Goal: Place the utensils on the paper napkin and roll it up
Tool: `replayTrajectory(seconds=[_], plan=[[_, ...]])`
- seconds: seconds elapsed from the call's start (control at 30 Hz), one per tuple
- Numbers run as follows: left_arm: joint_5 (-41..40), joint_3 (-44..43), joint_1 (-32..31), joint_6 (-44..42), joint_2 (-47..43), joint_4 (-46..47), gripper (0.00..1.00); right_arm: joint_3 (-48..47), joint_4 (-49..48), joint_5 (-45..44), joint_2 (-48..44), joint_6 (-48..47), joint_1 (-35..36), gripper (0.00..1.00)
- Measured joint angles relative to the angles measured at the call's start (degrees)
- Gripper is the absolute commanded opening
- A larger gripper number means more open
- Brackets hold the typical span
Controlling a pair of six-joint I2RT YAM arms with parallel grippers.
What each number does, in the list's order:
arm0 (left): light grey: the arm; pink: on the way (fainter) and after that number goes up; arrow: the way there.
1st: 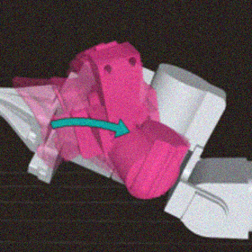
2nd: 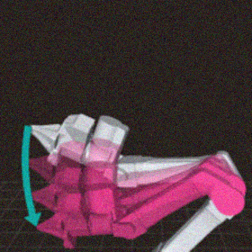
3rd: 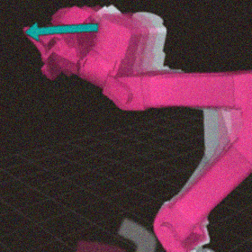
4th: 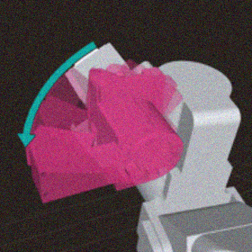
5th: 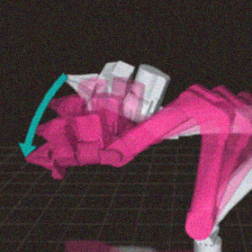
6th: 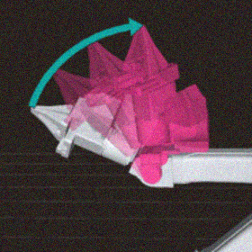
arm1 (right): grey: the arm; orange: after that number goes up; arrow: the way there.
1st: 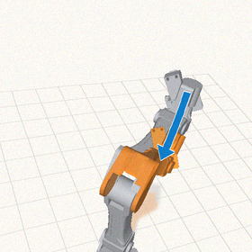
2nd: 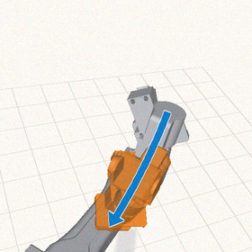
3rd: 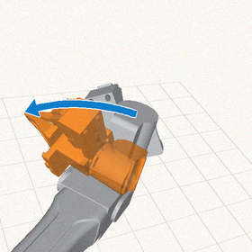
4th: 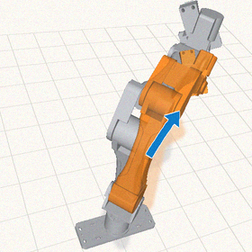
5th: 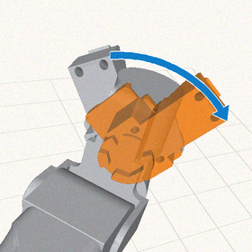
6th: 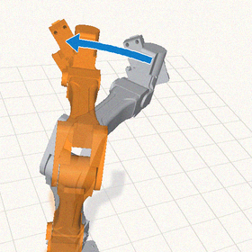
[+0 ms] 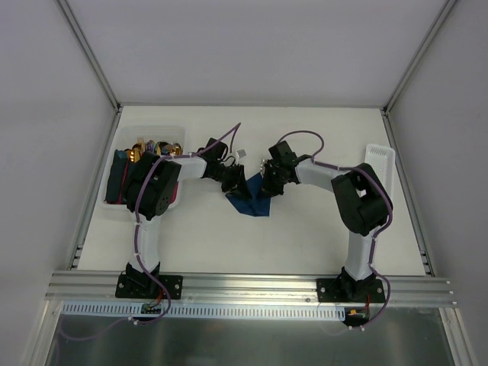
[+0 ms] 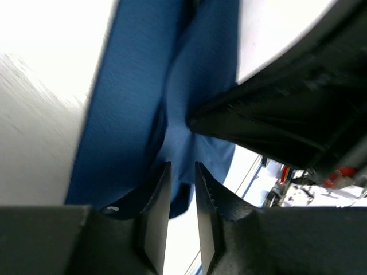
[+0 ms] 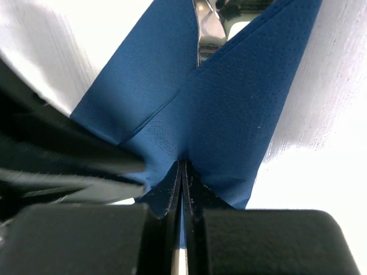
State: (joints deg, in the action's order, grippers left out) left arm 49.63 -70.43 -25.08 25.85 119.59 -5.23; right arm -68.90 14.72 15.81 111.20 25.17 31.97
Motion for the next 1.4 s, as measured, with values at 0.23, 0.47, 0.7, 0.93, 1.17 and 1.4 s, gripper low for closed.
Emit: replayTrajectory(seconds=[0.23,0.47,0.7,0.93,1.17,1.4], plan=[[1.09,0.9,-0.61,-2.91,-9.07,-1.31,0.25,-0.24,0.15,0.35,0.17,-0.79,0.0,0.0],[2.86,2.29,-5.35,-2.05,-11.54,1.81,0.19,-0.66,0.2,1.88,0.76,-0.79,-0.35,0.0],[3.43,5.38,-5.95,1.57,-7.19,5.35,0.15,-0.98,0.11,3.45,1.36,-0.13,-0.87,0.0],[2.16,5.68,-5.95,4.28,-4.74,8.33,0.14,-0.98,0.02,4.85,1.73,1.22,-1.44,0.0],[-2.62,5.7,-5.92,4.94,-2.14,8.22,0.14,-0.98,-0.02,5.03,1.73,1.31,-1.46,0.0],[-5.22,5.05,-5.66,4.48,-2.08,5.66,0.09,-1.03,-0.22,5.27,1.6,1.29,-1.49,0.17]])
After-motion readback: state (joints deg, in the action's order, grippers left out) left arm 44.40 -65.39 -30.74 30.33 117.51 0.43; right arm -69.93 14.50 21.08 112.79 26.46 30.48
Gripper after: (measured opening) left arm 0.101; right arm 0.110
